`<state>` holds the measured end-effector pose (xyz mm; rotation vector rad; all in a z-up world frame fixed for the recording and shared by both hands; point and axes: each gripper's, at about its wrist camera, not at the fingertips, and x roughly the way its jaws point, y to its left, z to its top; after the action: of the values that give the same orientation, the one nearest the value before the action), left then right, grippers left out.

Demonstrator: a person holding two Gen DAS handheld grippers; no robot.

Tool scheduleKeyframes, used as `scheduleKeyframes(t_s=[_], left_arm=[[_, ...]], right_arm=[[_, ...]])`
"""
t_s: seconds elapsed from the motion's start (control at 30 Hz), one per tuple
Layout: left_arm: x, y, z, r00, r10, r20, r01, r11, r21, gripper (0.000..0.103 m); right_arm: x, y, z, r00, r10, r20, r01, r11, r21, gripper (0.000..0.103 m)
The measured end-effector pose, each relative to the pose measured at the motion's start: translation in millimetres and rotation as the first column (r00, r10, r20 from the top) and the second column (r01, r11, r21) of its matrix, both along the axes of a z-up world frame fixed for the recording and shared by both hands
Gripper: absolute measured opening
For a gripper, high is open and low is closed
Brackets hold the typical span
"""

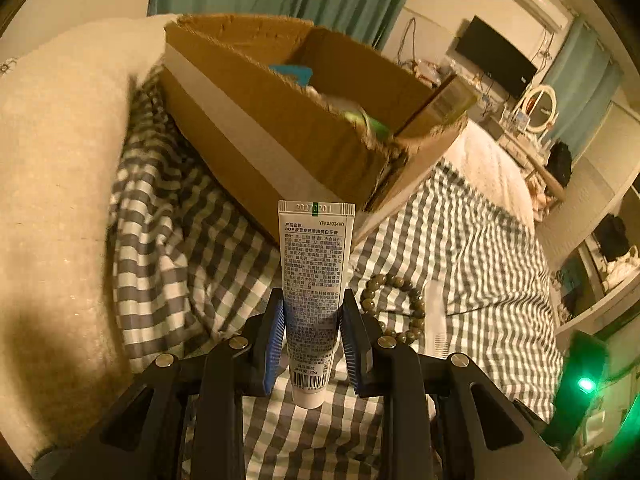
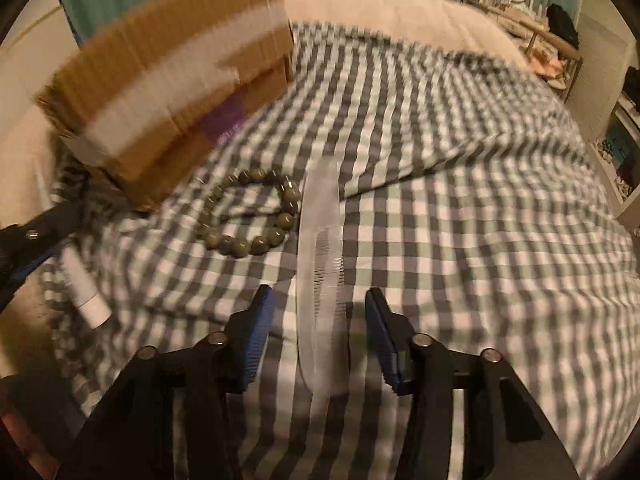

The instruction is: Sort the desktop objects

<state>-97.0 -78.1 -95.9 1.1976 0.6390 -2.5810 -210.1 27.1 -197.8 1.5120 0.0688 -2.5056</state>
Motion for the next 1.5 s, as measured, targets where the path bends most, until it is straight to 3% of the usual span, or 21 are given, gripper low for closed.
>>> scheduleKeyframes(t_s=[0.07,0.1,0.13,0.3,0.6,0.67,0.8,0.97,1.07,1.27,1.4,1.5], left_arm=[[-6.0,-0.2,-6.3,1.000,-0.003,0.022,0.003,1.000,0.004,0.027],[-9.1,-0.3,-10.1,0.999,-0.004,0.038,0.003,1.000,0.011,0.027],[-11.0,0.3,-12.9,0.999,-0.007,0.050,0.006,1.000,0.017,0.027],[-14.7,2.3,-18.3,0.997,-0.019,0.079,0.017,0.999,0.027,0.027],[11.9,2.4,13.0,0.997,-0.027,-0.066,0.027,1.000,0.005,0.027],[19.3,2.5,23.3,0.995,-0.027,-0.096,0.028,1.000,0.002,0.027],[19.2,-1.7,34.7,0.997,-0.043,-0.058,0.045,0.998,0.037,0.027],[21.3,-18.0,72.9,0.990,-0.043,-0.135,0.052,0.997,0.061,0.027],[14.5,-25.6,105.8,0.979,-0.056,-0.198,0.066,0.997,0.040,0.027],[-30.2,-39.3,155.9,0.950,-0.071,-0.305,0.045,0.995,-0.092,0.027],[-79.3,-63.8,146.0,0.966,-0.032,-0.258,0.007,0.995,-0.095,0.027],[-107.0,-80.6,128.4,0.978,-0.055,-0.200,0.035,0.994,-0.101,0.027]], right_arm=[[-5.3,-2.2,-9.2,1.000,0.017,0.018,-0.017,1.000,0.013,0.037],[-6.1,-3.7,-10.8,0.999,0.031,0.015,-0.031,0.999,0.025,0.027],[-6.0,-5.4,-10.9,0.999,0.046,0.009,-0.047,0.998,0.046,0.025],[1.7,-5.2,-1.4,0.996,0.080,-0.029,-0.078,0.993,0.084,0.025],[41.8,12.6,60.6,0.994,0.031,-0.104,-0.047,0.986,-0.158,0.025],[46.3,10.0,78.4,0.991,0.031,-0.132,-0.056,0.980,-0.190,0.025],[52.0,3.9,115.4,0.983,0.040,-0.180,-0.085,0.966,-0.246,0.025],[46.7,-17.0,150.5,0.969,0.077,-0.233,-0.140,0.953,-0.268,0.025],[30.4,-32.6,165.1,0.963,0.101,-0.251,-0.176,0.939,-0.295,0.025],[-21.5,-70.9,181.1,0.952,0.148,-0.268,-0.226,0.930,-0.289,0.025],[-63.5,-83.9,171.8,0.965,0.132,-0.225,-0.203,0.922,-0.330,0.025],[-89.2,-87.9,163.1,0.973,0.121,-0.196,-0.189,0.905,-0.381,0.025]])
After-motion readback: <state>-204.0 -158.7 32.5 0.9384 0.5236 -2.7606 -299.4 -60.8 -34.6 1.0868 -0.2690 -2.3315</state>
